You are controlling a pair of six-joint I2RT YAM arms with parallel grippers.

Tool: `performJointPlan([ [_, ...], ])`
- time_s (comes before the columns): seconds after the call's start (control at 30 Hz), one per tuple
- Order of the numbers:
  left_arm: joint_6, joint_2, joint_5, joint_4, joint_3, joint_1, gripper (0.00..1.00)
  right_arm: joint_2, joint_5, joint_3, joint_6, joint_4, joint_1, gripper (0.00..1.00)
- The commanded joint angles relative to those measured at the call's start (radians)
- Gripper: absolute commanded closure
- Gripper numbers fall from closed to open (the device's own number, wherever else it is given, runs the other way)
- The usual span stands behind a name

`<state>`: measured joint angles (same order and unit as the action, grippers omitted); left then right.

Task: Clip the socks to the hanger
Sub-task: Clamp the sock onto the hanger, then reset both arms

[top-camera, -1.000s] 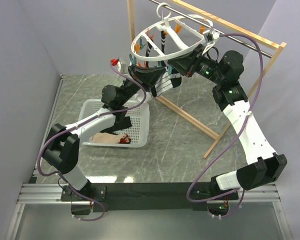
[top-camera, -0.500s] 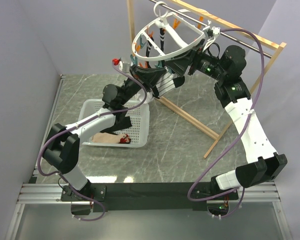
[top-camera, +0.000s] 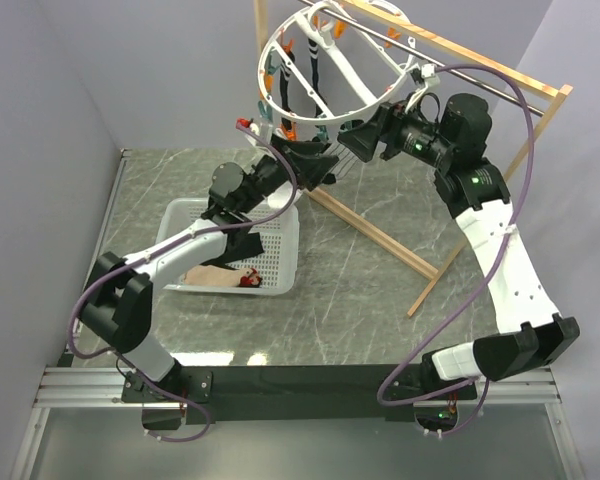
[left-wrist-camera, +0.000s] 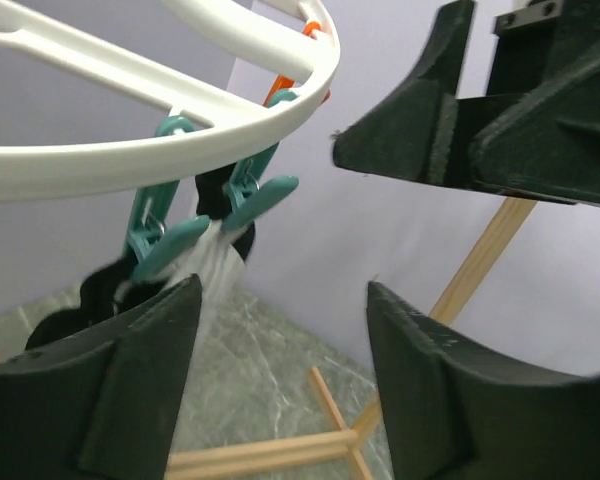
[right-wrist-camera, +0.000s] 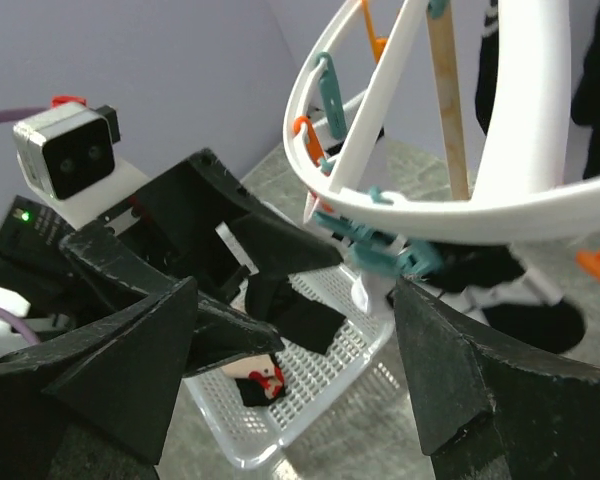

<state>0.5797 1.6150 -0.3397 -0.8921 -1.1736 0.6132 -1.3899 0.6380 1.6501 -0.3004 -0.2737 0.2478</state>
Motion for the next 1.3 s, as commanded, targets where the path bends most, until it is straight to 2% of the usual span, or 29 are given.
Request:
performJointPlan([
  [0.0,-0.040,-0.102,0.031,0.102,-0.001,0.003,0.26,0.086,-0.035,0.033,0.037,-0.067,-0.007,0.14],
  [0.1,-0.047,-0.158,0.059,0.269,-0.012,0.000,0.17,0.140,-0.073,-0.008,0.035,-0.101,-0.008,0.14],
  [0.27,-0.026,-0.256,0.122,0.527,-0.006,-0.015,0.11,0.258,-0.219,-0.116,0.033,-0.111,-0.008,0.11],
  [0.33,-0.017,-0.296,0.197,0.672,-0.008,-0.032,0.07,0.287,-0.256,-0.183,0.041,-0.108,-0.008,0.10],
  [0.4,-0.012,-0.314,0.261,0.836,-0.024,-0.064,0.06,0.318,-0.325,-0.228,0.035,-0.120,-0.008,0.09],
  [0.53,-0.030,-0.391,0.290,0.999,-0.012,-0.141,0.05,0.357,-0.396,-0.280,0.023,-0.142,-0.008,0.09],
  [0.67,-0.011,-0.441,0.327,1.094,0.034,-0.220,0.01,0.487,-0.452,-0.480,-0.034,-0.005,-0.007,0.07],
  [0.77,0.038,-0.429,0.260,1.169,0.049,-0.329,0.01,0.555,-0.475,-0.579,-0.055,0.083,-0.007,0.06],
  [0.87,0.058,-0.437,0.223,1.181,0.077,-0.365,0.04,0.555,-0.472,-0.590,-0.011,0.047,-0.005,0.07],
  [1.03,0.032,-0.500,0.274,1.180,0.132,-0.379,0.01,0.526,-0.469,-0.584,0.061,-0.015,-0.005,0.06],
  [1.27,0.016,-0.475,0.278,1.234,0.109,-0.386,0.01,0.471,-0.478,-0.498,0.020,-0.082,-0.004,0.05],
])
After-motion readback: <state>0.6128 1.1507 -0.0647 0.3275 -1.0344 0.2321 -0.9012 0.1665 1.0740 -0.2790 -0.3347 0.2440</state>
